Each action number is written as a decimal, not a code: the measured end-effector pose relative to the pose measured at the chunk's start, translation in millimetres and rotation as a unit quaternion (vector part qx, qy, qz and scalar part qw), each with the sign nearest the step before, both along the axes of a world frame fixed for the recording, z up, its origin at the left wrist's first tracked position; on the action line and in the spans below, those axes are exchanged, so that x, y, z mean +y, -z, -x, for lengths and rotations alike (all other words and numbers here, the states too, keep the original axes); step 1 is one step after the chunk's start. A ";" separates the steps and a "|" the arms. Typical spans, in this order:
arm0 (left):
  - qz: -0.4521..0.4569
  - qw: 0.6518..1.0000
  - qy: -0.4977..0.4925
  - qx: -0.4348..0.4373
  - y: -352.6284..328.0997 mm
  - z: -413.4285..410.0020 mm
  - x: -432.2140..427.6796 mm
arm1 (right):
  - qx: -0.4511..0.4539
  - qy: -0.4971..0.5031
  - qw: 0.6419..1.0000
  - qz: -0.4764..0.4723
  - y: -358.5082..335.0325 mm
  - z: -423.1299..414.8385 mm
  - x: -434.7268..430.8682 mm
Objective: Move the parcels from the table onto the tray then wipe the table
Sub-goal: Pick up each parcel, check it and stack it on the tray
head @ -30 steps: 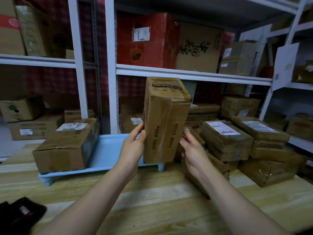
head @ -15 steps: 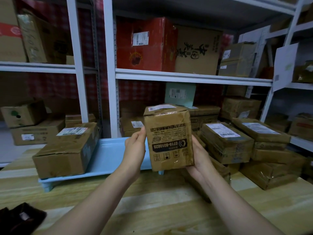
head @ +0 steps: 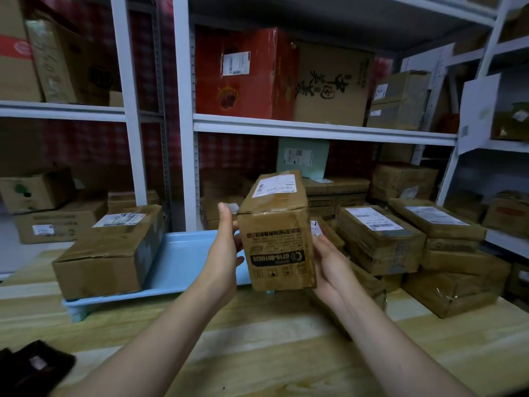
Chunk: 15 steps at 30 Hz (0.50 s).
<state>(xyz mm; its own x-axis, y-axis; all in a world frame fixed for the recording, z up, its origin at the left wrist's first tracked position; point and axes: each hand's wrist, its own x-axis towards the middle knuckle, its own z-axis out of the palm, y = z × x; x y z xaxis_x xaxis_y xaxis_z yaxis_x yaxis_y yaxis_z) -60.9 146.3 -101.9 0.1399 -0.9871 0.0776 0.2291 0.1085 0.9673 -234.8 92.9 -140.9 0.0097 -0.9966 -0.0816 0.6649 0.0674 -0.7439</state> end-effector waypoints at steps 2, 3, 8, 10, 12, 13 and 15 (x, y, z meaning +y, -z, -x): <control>-0.005 1.000 0.000 0.021 -0.3 -3.9 0.6 | -0.006 0.018 1.000 0.006 -2.0 -1.7 -0.6; -0.010 0.999 -0.004 0.036 0.3 -6.8 -1.0 | -0.002 0.027 1.000 0.010 -2.7 -2.4 -1.1; -0.024 0.999 -0.021 0.022 -2.4 -15.2 0.4 | 0.019 0.053 0.998 0.015 -0.8 -4.1 -2.5; -0.035 0.999 -0.029 -0.004 1.0 -15.4 -0.2 | 0.017 0.043 0.999 0.013 -0.7 -6.4 -0.6; -0.042 0.999 -0.026 -0.009 5.0 -15.7 -1.9 | 0.014 0.030 0.999 0.011 -2.4 -8.5 2.6; -0.044 0.999 -0.021 -0.009 6.9 -15.9 -2.7 | 0.011 0.026 1.000 0.011 -3.4 -8.9 4.1; -0.047 0.999 -0.017 -0.017 10.2 -16.2 -4.9 | 0.011 0.023 1.000 0.014 -4.7 -7.7 5.9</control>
<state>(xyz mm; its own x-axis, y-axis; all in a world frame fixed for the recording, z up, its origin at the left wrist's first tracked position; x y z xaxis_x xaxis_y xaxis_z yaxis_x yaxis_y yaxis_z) -44.7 141.5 -112.1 0.1717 -0.9851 -0.0098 0.1935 0.0240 0.9808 -227.1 98.8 -136.2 -0.0381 -0.9979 -0.0531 0.6502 0.0156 -0.7596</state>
